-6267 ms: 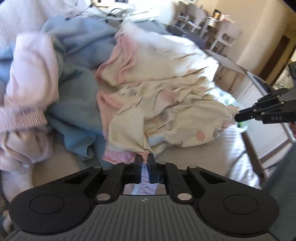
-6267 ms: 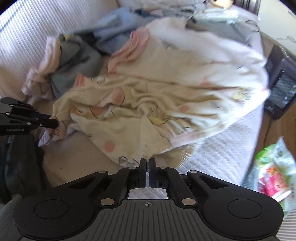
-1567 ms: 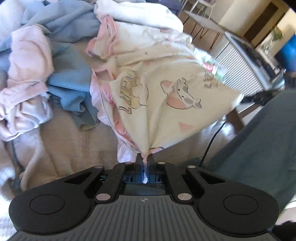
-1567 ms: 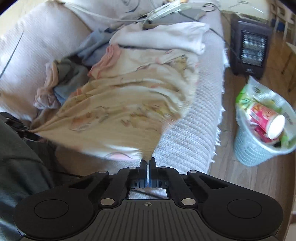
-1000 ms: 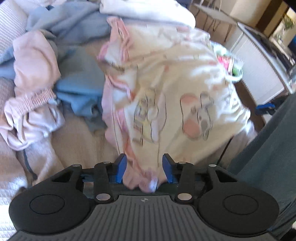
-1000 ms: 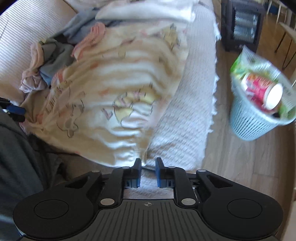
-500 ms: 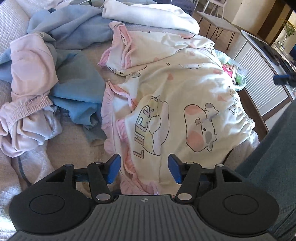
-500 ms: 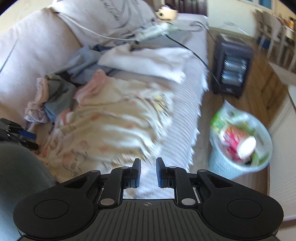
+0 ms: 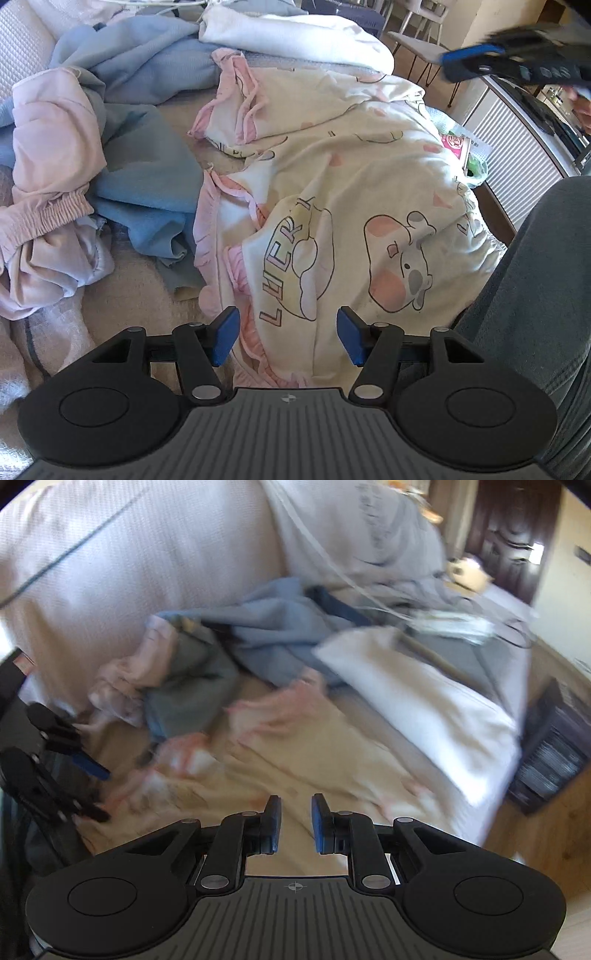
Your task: Fold clothes
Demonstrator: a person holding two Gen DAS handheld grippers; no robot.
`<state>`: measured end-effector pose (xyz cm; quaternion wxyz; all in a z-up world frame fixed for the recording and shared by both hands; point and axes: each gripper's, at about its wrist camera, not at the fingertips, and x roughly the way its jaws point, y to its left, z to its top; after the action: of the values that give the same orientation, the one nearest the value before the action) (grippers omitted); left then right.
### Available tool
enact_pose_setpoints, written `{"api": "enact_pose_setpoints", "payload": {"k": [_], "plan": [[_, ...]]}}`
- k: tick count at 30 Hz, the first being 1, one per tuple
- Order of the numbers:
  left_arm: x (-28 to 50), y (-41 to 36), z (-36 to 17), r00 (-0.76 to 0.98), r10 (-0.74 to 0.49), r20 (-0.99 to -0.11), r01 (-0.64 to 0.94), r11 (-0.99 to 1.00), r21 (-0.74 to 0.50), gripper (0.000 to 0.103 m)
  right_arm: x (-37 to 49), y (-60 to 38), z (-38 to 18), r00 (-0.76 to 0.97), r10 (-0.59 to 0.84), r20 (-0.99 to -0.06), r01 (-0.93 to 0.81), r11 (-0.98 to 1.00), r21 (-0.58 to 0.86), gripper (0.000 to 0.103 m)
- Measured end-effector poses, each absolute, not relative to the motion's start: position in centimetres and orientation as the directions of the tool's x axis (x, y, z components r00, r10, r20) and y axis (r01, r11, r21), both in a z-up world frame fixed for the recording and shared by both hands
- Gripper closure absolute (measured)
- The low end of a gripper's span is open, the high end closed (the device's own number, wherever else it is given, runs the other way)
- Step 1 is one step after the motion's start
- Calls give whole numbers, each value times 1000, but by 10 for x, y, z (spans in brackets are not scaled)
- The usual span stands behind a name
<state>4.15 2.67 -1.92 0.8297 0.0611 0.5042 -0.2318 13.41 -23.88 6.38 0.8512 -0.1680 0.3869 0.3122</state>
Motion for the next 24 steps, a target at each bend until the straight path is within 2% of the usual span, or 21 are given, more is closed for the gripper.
{"api": "enact_pose_setpoints", "payload": {"k": [2, 6, 9, 13, 20, 24], "plan": [[39, 30, -19, 401, -338, -852, 437, 887, -146, 48, 144, -222, 57, 459, 442, -771, -702, 712, -10, 84], [34, 37, -21, 420, -371, -828, 411, 891, -191, 48, 153, -193, 35, 411, 467, -783, -785, 618, -43, 83], [35, 38, -24, 419, -374, -827, 397, 895, -204, 48, 161, -179, 16, 388, 455, -801, -804, 592, -53, 64], [40, 38, -32, 415, -358, -836, 399, 898, -187, 48, 164, -158, -1, 336, 472, -815, -852, 521, -50, 63], [40, 46, -52, 384, -361, -850, 318, 916, -246, 48, 155, -96, -26, 259, 489, -833, -953, 269, -138, 65], [40, 47, -58, 386, -346, -855, 300, 924, -238, 48, 155, -73, -47, 254, 448, -857, -967, 136, -216, 67]]}}
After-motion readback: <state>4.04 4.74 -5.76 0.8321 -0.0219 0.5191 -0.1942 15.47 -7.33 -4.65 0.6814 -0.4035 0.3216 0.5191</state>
